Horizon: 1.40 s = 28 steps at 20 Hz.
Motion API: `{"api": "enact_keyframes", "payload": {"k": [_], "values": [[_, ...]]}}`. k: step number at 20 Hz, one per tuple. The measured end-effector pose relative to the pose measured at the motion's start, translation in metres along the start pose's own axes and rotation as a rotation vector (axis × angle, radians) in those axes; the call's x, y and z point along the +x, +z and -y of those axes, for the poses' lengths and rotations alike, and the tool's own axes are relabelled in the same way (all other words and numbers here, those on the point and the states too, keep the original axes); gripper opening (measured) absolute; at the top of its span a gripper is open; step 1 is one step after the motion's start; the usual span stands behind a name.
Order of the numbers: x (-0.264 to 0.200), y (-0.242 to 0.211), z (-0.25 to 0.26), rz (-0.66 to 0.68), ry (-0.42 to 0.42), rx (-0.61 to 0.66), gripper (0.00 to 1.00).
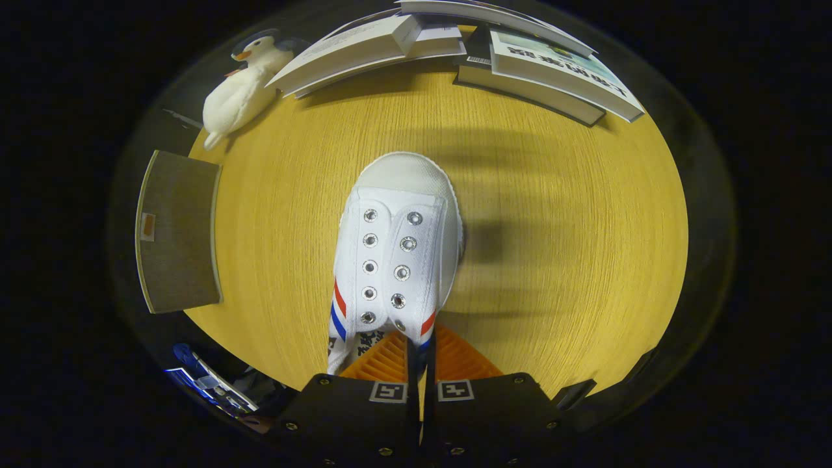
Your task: Open the storage box then place both shoes into the box .Put the left shoe in first, then the right shoe, with the right side of both shoes facing outward in a uniform manner.
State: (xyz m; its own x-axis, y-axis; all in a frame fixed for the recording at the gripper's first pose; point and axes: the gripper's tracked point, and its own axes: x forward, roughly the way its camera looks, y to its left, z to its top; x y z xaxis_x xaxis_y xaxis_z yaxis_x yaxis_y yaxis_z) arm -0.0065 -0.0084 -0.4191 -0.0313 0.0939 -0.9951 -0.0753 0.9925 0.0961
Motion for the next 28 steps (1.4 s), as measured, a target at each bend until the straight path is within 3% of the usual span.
{"api": "enact_keyframes", "payload": {"k": [6, 16, 28], "values": [[-0.043, -0.001, -0.025, 0.013, 0.101, 0.024, 0.03], [-0.117, 0.018, -0.084, 0.096, 0.135, -0.102, 0.02], [-0.162, 0.048, -0.190, 0.145, 0.188, -0.222, 0.03]]}}
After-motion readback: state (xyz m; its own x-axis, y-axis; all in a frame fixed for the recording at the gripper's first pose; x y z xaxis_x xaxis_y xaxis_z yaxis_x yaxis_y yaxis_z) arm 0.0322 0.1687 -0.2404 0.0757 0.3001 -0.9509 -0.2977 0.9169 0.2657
